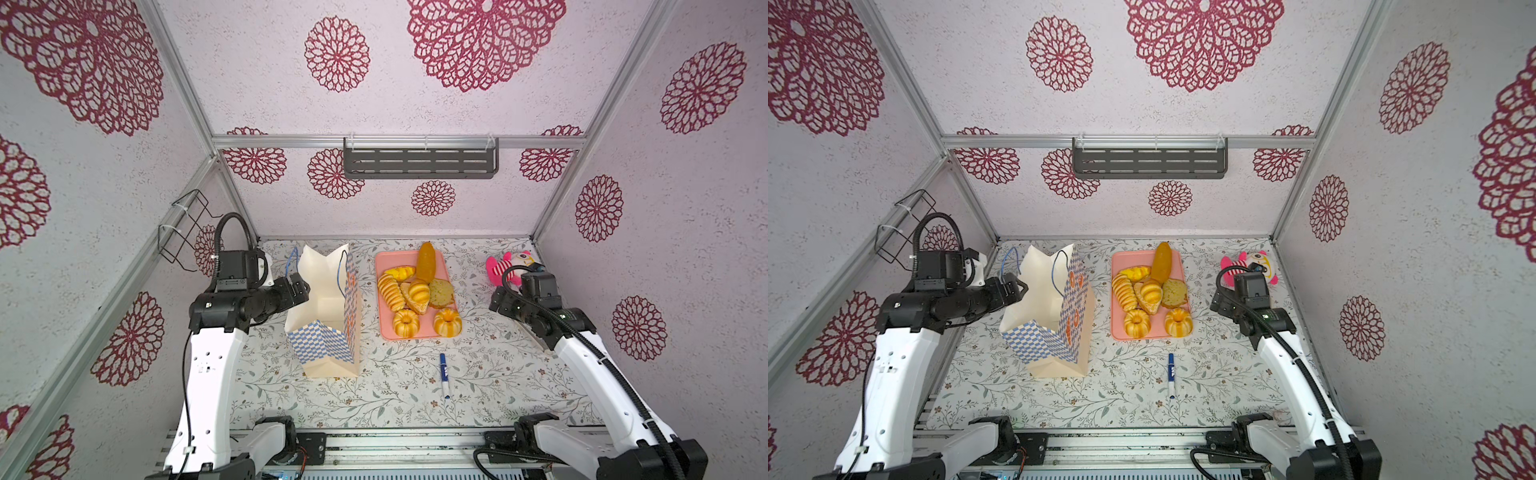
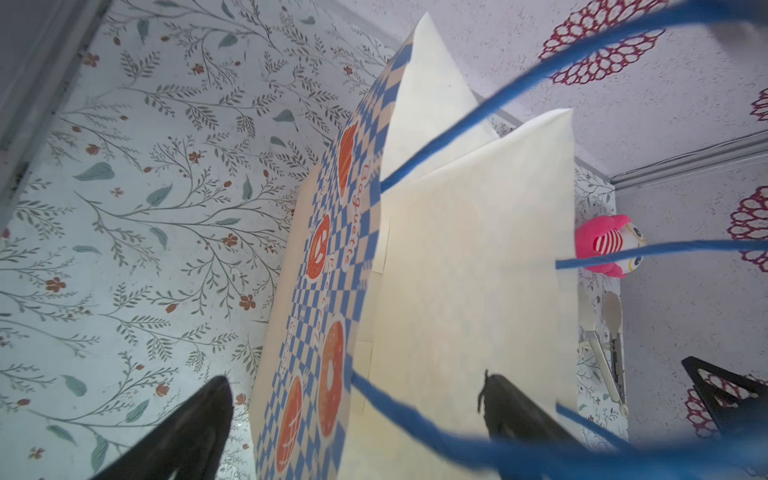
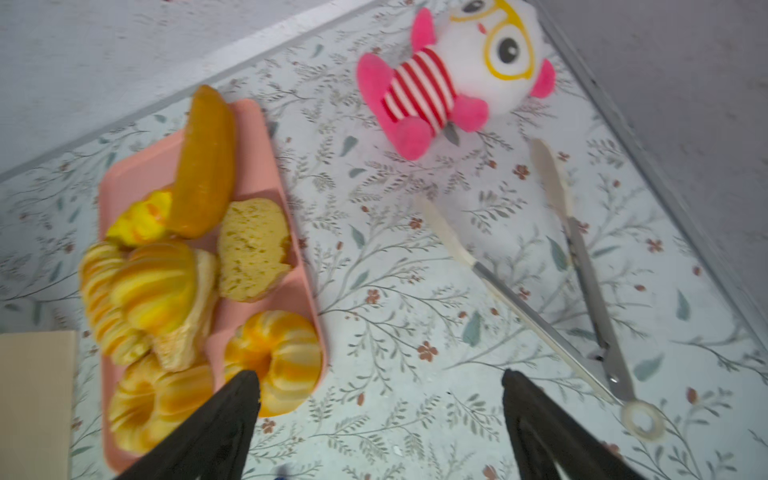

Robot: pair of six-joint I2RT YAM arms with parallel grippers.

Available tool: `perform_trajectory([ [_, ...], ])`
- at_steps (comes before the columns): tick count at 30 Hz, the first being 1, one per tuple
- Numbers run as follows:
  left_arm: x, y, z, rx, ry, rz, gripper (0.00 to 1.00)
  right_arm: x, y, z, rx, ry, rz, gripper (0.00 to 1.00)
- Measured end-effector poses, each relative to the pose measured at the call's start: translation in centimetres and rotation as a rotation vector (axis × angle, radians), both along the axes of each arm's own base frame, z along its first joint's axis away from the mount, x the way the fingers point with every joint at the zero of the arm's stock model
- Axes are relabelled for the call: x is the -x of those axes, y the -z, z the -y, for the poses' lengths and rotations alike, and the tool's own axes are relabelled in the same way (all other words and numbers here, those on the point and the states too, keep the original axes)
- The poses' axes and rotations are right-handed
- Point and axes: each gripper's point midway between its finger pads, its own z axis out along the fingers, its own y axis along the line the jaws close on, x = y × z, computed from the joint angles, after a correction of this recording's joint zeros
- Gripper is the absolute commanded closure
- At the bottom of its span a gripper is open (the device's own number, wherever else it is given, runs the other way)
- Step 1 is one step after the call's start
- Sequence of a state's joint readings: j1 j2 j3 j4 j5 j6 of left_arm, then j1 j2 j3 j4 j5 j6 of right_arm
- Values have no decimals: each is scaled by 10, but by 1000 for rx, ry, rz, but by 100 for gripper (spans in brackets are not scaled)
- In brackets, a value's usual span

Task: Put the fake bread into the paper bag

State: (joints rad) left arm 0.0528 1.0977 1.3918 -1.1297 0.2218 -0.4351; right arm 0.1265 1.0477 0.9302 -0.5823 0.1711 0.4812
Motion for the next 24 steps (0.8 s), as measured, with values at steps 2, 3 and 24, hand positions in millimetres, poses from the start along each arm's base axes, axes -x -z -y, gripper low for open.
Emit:
perform_trajectory([
  [2, 8, -14, -5, -21, -23, 39, 3, 7, 7, 21, -11, 78, -7, 3],
  [3, 14, -23, -7, -34, -37, 63, 3, 11, 9, 34, -16, 125, -6, 2],
  [24, 26, -87, 153, 42, 333, 334, 3, 11, 115, 127, -209, 358, -162, 7],
])
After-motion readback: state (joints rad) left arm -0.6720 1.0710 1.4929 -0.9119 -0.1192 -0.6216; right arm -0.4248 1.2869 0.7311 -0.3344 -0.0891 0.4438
